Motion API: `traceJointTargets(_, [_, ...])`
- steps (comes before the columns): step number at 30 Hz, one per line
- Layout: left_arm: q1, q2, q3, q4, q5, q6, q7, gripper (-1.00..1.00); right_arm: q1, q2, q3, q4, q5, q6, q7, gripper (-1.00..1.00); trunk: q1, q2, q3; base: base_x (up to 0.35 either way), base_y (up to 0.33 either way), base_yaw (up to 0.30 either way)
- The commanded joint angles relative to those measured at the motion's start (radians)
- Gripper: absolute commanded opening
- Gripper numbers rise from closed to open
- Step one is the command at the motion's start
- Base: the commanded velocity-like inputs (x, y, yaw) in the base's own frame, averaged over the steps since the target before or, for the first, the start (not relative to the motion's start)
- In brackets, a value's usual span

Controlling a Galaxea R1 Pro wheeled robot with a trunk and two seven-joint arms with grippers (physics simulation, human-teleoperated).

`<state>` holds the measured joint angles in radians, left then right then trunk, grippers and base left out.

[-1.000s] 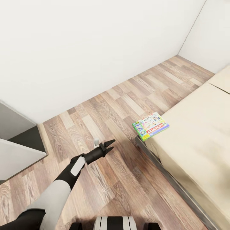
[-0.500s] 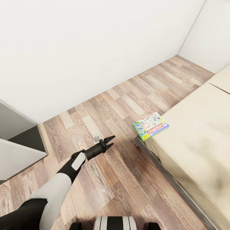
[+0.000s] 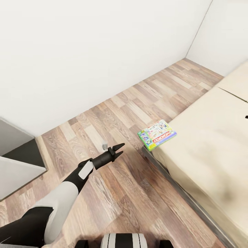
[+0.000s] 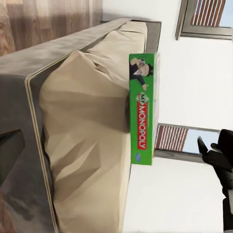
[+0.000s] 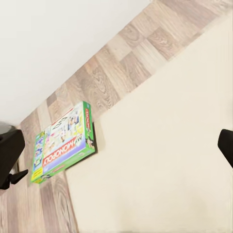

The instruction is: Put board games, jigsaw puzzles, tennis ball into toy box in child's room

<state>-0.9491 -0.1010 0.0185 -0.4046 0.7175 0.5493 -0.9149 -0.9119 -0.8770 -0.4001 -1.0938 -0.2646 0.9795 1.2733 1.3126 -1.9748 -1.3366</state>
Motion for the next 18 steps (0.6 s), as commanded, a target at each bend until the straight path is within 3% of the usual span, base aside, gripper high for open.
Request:
traceJointTargets(1, [0.0, 0.0, 0.002, 0.0, 0.004, 0.008, -0.001, 1.0, -0.001, 0.0, 0.0, 0.0, -0.001, 0.005, 0.002, 1.0, 0.0, 0.0, -0.001, 0.0, 0.0, -0.22])
traceJointTargets(12, [-0.006, -0.004, 0.002, 0.007, 0.003, 0.001, -0.002, 1.0, 0.001, 0.008, -0.001, -0.034, -0.002, 0.019, -0.006, 1.0, 0.0, 0.0, -0.001, 0.0, 0.0, -0.247])
traceJointTargets(18, [-0.007, -0.006, 0.001, 0.01, 0.002, -0.001, 0.003, 1.0, 0.008, 0.009, -0.006, -0.065, -0.012, 0.024, -0.007, 1.0, 0.0, 0.0, -0.001, 0.0, 0.0, -0.134])
